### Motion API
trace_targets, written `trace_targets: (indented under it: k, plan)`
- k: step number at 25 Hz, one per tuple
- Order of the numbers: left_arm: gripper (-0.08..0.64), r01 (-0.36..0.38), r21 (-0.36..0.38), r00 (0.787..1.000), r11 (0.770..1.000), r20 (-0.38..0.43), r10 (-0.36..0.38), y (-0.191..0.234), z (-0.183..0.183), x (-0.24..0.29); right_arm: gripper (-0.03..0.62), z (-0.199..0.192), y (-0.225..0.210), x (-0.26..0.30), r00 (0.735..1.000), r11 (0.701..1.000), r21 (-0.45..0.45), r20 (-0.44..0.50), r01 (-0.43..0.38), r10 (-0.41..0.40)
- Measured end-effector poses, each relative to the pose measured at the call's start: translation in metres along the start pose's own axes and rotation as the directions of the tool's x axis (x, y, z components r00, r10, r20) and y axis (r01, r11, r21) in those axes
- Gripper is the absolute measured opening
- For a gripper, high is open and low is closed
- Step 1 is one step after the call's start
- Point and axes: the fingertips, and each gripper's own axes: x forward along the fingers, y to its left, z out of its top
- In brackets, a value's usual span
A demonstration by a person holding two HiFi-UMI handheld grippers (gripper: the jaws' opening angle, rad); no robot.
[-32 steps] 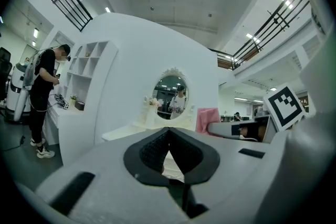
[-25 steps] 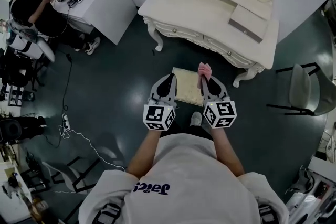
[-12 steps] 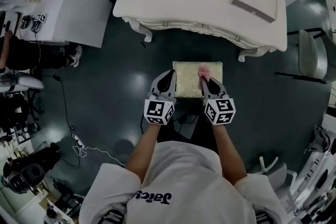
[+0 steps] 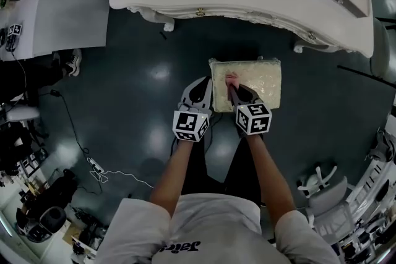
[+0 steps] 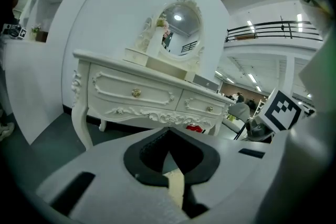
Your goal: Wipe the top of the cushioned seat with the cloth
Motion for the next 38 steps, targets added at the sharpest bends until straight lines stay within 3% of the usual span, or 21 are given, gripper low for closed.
trace_targets:
  k: [6,12,16,20,25,34,38]
  plan:
    - [0.011,-0.014,-0.062,0.999,0.998,-0.049,0.011,0.036,-0.047,0.012,0.029,-0.035,-0.015,0.072,0.995,0.998,0.055,-0.096,0.01,-0.005]
    - [0.011,0.007,-0.087,0.998,0.996,-0.069,-0.013,0.049,-0.069,0.016,0.029,-0.061,-0.021,0.121,0.987,0.998,0.058,-0.161,0.018,-0.008]
    - [0.011,0.0,-0.084,0.998,0.997,-0.065,-0.006,0.064,-0.077,0.019,0.029,-0.074,-0.021,0.151,0.977,0.999,0.015,-0.212,0.028,-0.024]
    - [0.011,-0.023,-0.077,0.997,0.997,-0.078,0.017,0.076,-0.089,0.023,0.029,-0.093,-0.031,0.174,0.95,0.996,-0.05,-0.3,0.071,-0.083]
    - [0.011,-0.034,-0.075,0.995,0.997,-0.101,0.026,0.078,-0.107,0.028,0.031,-0.097,-0.04,0.181,0.94,0.994,-0.074,-0.327,0.077,-0.097]
    - [0.011,-0.057,-0.115,0.993,0.992,-0.113,0.044,0.053,-0.124,0.037,0.029,-0.093,-0.056,0.164,0.951,0.996,0.062,-0.308,0.057,-0.035]
    - [0.011,-0.043,-0.112,0.993,0.993,-0.112,0.031,0.033,-0.124,0.045,0.029,-0.092,-0.068,0.153,0.955,0.996,0.075,-0.294,0.047,-0.023]
